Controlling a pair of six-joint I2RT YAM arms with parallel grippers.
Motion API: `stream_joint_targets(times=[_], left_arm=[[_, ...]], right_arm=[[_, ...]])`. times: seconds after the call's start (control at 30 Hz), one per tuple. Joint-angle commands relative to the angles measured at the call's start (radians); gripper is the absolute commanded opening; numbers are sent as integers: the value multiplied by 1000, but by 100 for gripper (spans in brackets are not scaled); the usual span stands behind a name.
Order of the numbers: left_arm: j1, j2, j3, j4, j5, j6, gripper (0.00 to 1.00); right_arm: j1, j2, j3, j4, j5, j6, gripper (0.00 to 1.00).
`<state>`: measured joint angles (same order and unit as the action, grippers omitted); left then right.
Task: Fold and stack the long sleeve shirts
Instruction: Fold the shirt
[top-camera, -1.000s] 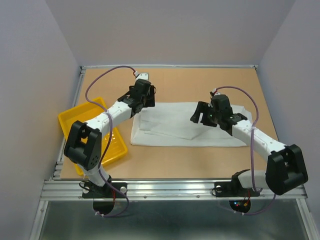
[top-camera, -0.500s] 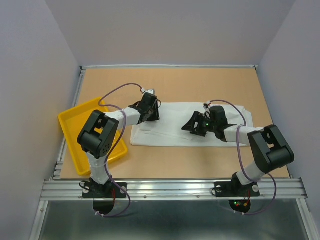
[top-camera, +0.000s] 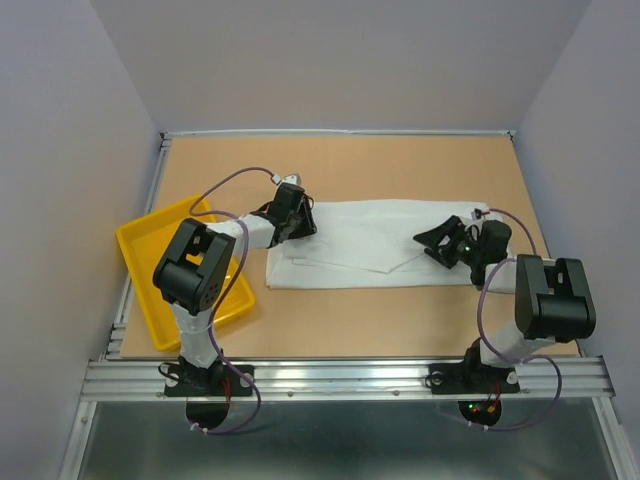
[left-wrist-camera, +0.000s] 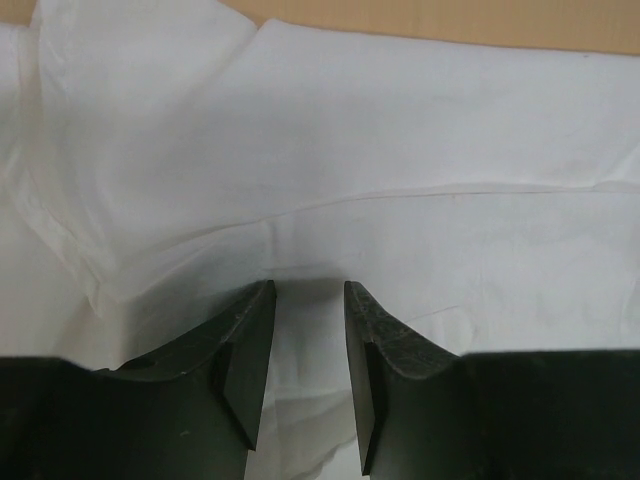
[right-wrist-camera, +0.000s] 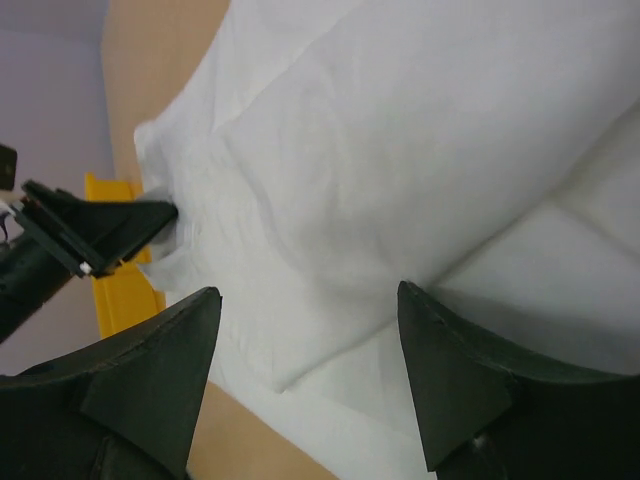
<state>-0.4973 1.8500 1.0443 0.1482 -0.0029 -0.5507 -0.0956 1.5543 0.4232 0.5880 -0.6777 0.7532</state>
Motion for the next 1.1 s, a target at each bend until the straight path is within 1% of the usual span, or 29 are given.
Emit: stream_joint_targets(times=[0.0, 0.03, 0.1, 0.2, 0.27, 0.3, 0.4, 0.43, 0.47, 0.53, 0.57, 0.6, 0.63, 0.67, 0.7, 0.77, 0.87, 0.93, 0.97, 1.07], left_arm=[[19, 12, -58, -47, -11, -5, 45], [20, 9, -64, -47, -11, -5, 45], [20, 6, -69, -47, -6, -5, 45], [20, -5, -84, -44, -3, -9, 45], [20, -20, -99, -42, -3, -11, 45], [20, -34, -104, -42, 27, -14, 46], [22, -72, -125, -45, 29, -17, 47], [20, -87, -130, -48, 29, -17, 47], [20, -100, -136, -53, 29, -20, 48], [20, -150, -139, -64, 24, -26, 50], [20, -169, -141, -67, 17, -29, 53], [20, -188, -136, -68, 9, -22, 55], [20, -221, -130, -73, -20, -12, 57], [20, -232, -97, -82, -29, 21, 62], [20, -241, -75, -105, -51, 40, 63], [22, -238, -6, -127, -74, 99, 65], [20, -216, 45, -137, -75, 143, 65], [20, -184, 72, -136, -65, 156, 62], [20, -169, 79, -134, -63, 156, 62], [20, -111, 71, -131, -55, 129, 61]], right_arm=[[-139, 0, -29, 140, 10, 60, 77], [-185, 24, -29, 163, 12, 104, 77], [-217, 59, -21, 240, 3, 147, 77], [-253, 125, 24, 306, 12, 216, 77], [-254, 163, 95, 308, 6, 221, 77], [-254, 168, 112, 306, 6, 225, 76], [-254, 123, 140, 282, 12, 225, 74], [-254, 100, 141, 257, 12, 216, 74], [-254, 39, 144, 175, 33, 172, 74], [-254, -15, 166, 49, 70, 112, 74], [-253, -39, 181, -14, 87, 45, 74], [-250, -65, 224, -130, 90, 14, 74], [-244, -75, 242, -184, 93, -20, 74], [-225, -85, 265, -235, 105, -81, 74], [-214, -92, 288, -287, 113, -104, 75], [-181, -86, 299, -277, 98, -107, 74], [-138, -28, 331, -225, 63, -75, 74], [-86, 6, 363, -177, 61, -69, 74], [-64, 54, 373, -154, 52, -49, 74], [-58, 143, 378, -58, 44, 15, 73]])
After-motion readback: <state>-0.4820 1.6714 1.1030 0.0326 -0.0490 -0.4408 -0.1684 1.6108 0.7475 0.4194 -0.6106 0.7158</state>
